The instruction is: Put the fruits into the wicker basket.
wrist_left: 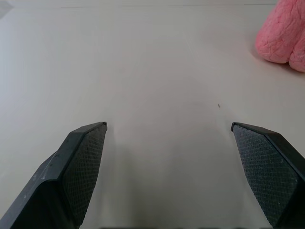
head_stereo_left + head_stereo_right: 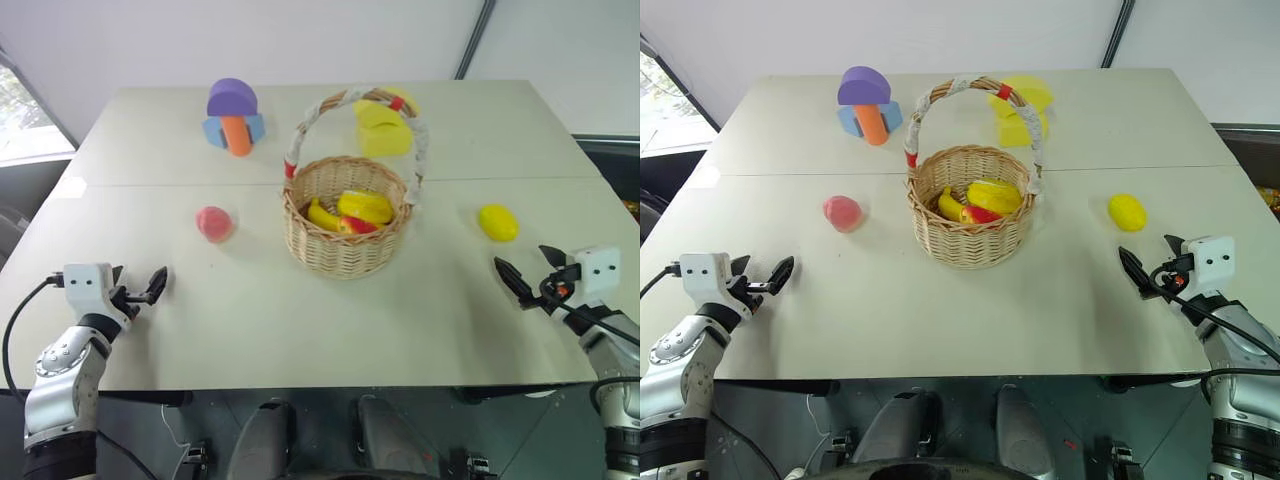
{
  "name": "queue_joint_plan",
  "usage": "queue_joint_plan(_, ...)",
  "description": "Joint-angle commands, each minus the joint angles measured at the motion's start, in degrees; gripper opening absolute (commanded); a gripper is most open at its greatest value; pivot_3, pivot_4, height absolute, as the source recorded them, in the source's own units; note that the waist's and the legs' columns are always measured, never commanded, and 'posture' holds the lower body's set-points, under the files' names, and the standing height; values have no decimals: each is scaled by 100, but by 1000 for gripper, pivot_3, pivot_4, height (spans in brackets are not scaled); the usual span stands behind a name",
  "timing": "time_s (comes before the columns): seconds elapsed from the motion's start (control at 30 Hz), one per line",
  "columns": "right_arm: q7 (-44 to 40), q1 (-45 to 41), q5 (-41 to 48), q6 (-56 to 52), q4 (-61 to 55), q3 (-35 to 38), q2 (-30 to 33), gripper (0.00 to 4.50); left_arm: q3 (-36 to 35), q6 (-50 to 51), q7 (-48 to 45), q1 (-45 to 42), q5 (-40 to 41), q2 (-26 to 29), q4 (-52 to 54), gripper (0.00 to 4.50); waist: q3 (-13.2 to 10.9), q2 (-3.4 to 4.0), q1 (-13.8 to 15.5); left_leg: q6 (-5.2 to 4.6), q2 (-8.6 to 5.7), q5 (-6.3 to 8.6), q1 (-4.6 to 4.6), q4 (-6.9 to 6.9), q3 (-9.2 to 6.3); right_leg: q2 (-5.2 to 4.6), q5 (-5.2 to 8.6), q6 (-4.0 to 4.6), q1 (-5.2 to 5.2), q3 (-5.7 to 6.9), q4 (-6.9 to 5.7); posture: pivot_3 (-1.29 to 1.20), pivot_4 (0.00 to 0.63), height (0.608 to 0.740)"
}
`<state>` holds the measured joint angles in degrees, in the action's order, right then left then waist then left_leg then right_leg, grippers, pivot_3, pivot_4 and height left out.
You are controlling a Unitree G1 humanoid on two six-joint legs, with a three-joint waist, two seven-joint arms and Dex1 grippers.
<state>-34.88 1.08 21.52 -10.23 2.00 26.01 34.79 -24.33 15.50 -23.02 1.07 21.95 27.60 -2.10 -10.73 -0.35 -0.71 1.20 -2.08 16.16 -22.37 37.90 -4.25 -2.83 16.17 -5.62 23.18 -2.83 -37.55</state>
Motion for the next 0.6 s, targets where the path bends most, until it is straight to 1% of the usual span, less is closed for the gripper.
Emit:
queue_joint_plan(0.03,-16,-75,31,101,-77,75,71,4455,0,-20,2,-20,-41,56,213,4500,0,0,0,0,0,0,0,0,0,0,0,0,0,0,0,0,150,740)
queue_joint_plan(0.2,8,-84,49,69,-199,71,61,4455,-32,143,1,-117,116,23,226,4500,0,0,-5,0,0,0,0,0,0,1,0,0,0,0,0,0,150,740)
queue_joint_plan(0.43,52,-83,93,-29,-449,41,36,4455,74,255,-19,-269,92,64,377,4500,0,1,-4,0,0,0,0,0,0,1,0,0,0,0,0,0,150,740)
queue_joint_plan(0.5,49,-119,118,-71,-550,16,33,4455,139,336,32,-379,58,84,468,4500,0,0,-1,0,0,0,0,0,0,1,0,0,0,0,0,0,150,740)
queue_joint_plan(0.6,2,-181,200,-182,-770,13,93,4455,230,589,-31,-658,231,89,695,4500,0,1,0,1,0,0,0,1,0,1,0,-1,0,1,0,0,150,740)
